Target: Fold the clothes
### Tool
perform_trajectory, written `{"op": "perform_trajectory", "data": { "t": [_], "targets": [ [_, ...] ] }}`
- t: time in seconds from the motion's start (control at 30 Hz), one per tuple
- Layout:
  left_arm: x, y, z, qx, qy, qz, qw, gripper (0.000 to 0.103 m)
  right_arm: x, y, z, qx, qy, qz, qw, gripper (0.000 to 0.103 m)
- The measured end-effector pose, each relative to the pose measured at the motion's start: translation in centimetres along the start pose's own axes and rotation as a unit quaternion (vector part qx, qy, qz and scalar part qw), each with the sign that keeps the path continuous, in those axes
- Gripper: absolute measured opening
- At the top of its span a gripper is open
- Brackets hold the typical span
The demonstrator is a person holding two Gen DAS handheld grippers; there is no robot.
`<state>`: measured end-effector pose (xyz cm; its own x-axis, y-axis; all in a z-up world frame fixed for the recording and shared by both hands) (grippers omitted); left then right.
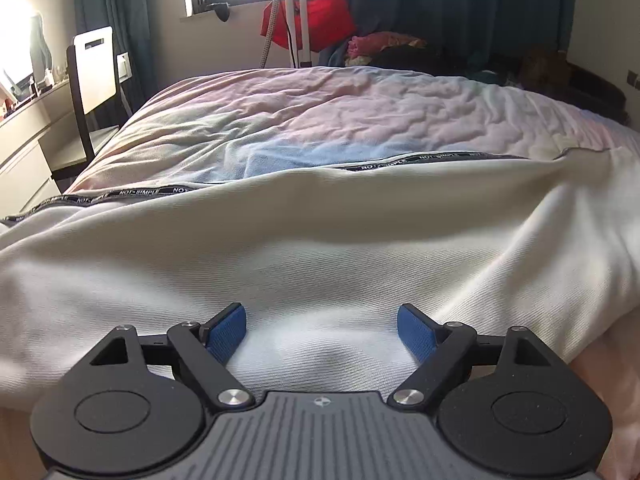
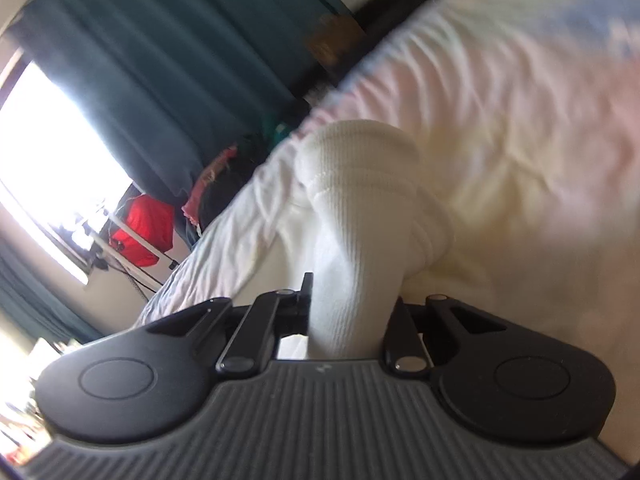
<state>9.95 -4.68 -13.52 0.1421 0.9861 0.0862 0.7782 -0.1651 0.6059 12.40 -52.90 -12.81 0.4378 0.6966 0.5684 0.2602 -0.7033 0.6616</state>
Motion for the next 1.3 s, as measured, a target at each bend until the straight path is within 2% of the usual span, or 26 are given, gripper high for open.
{"op": "perform_trajectory", "data": {
  "t": [0.07, 0.13, 0.2, 0.3, 0.37, 0.5, 0.57, 0.63, 0.67, 0.7, 0.8, 0.9, 0.97, 1.07, 1.13, 1.17, 1.2, 1.23, 1.3],
  "targets": [
    [0.1, 0.4, -0.4, -0.006, 0.0, 0.005, 1.0, 0.084, 4.4, -0.3, -2.0, -0.034, -0.002, -0.076, 0.997, 0.014],
    [0.3, 0.8, -1.1, -0.017, -0.003, 0.009, 0.9998, 0.084, 9.3, -1.2, -4.1, -0.069, 0.009, -0.165, 0.984, 0.014],
    [0.7, 1.2, -2.1, -0.033, -0.005, 0.004, 0.9994, 0.084, 13.8, -3.3, -5.9, -0.096, 0.028, -0.247, 0.964, 0.014],
    [1.8, 1.8, -4.1, -0.058, -0.017, -0.02, 0.998, 0.084, 19.7, -8.1, -8.1, -0.117, 0.07, -0.358, 0.924, 0.014],
    [2.9, 2.3, -5.5, -0.075, -0.021, -0.036, 0.9963, 0.084, 22.3, -12.2, -9.1, -0.109, 0.098, -0.423, 0.894, 0.014],
    [5.2, 2.9, -7.8, -0.104, -0.028, -0.072, 0.9915, 0.084, 24.8, -20.9, -8.6, -0.046, 0.145, -0.528, 0.835, 0.014],
    [6.2, 2.8, -8.2, -0.107, -0.027, -0.089, 0.9899, 0.084, 24.9, -25.1, -7.7, -0.005, 0.157, -0.577, 0.802, 0.014],
    [7.0, 2.8, -8.3, -0.102, -0.026, -0.101, 0.9894, 0.084, 24.8, -28.7, -7.7, 0.026, 0.153, -0.613, 0.775, 0.014],
    [7.3, 2.8, -8.3, -0.101, -0.026, -0.104, 0.9891, 0.084, 24.5, -29.6, -7.4, 0.034, 0.148, -0.622, 0.768, 0.015],
    [7.6, 2.9, -8.5, -0.101, -0.026, -0.108, 0.9887, 0.084, 24.2, -29.9, -7.3, 0.038, 0.145, -0.625, 0.766, 0.015],
    [8.2, 3.1, -9.0, -0.114, -0.024, -0.117, 0.9863, 0.084, 25.4, -29.4, -8.2, 0.017, 0.149, -0.619, 0.771, 0.015],
    [8.8, 3.1, -9.0, -0.119, -0.028, -0.126, 0.9845, 0.084, 27.3, -30.0, -9.9, 0.007, 0.171, -0.612, 0.772, 0.015],
    [9.0, 2.9, -8.5, -0.111, -0.036, -0.129, 0.9847, 0.084, 27.8, -31.2, -9.5, 0.03, 0.177, -0.613, 0.769, 0.015],
    [9.0, 2.7, -7.9, -0.1, -0.045, -0.131, 0.9853, 0.083, 26.8, -31.7, -8.6, 0.064, 0.185, -0.592, 0.782, 0.019],
    [8.8, 2.6, -7.9, -0.1, -0.045, -0.129, 0.9855, 0.083, 26.8, -31.2, -8.3, 0.086, 0.194, -0.578, 0.788, 0.025],
    [8.7, 2.5, -7.9, -0.102, -0.045, -0.128, 0.9855, 0.083, 27.0, -31.0, -8.1, 0.101, 0.198, -0.571, 0.79, 0.034],
    [8.6, 2.5, -8.0, -0.104, -0.045, -0.127, 0.9853, 0.084, 26.9, -30.7, -8.1, 0.12, 0.203, -0.554, 0.798, 0.047],
    [8.5, 2.5, -8.1, -0.107, -0.045, -0.127, 0.9852, 0.084, 26.7, -30.3, -8.1, 0.139, 0.208, -0.537, 0.806, 0.054],
    [8.4, 2.5, -8.3, -0.111, -0.045, -0.125, 0.9849, 0.084, 25.9, -29.6, -8.6, 0.18, 0.223, -0.491, 0.823, 0.088]
  ]
}}
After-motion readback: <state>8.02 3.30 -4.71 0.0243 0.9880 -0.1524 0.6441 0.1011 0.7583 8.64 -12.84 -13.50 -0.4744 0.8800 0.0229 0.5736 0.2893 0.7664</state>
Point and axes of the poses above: each gripper's, at about its wrist camera, not at the fingertips, and z roughly the way its jaws point, x to its left, y to its top, the point moved 5 cm from there along z, roughly the way its jaws point, and after that the axes turned 8 degrees about x, right-handed, at the moved point
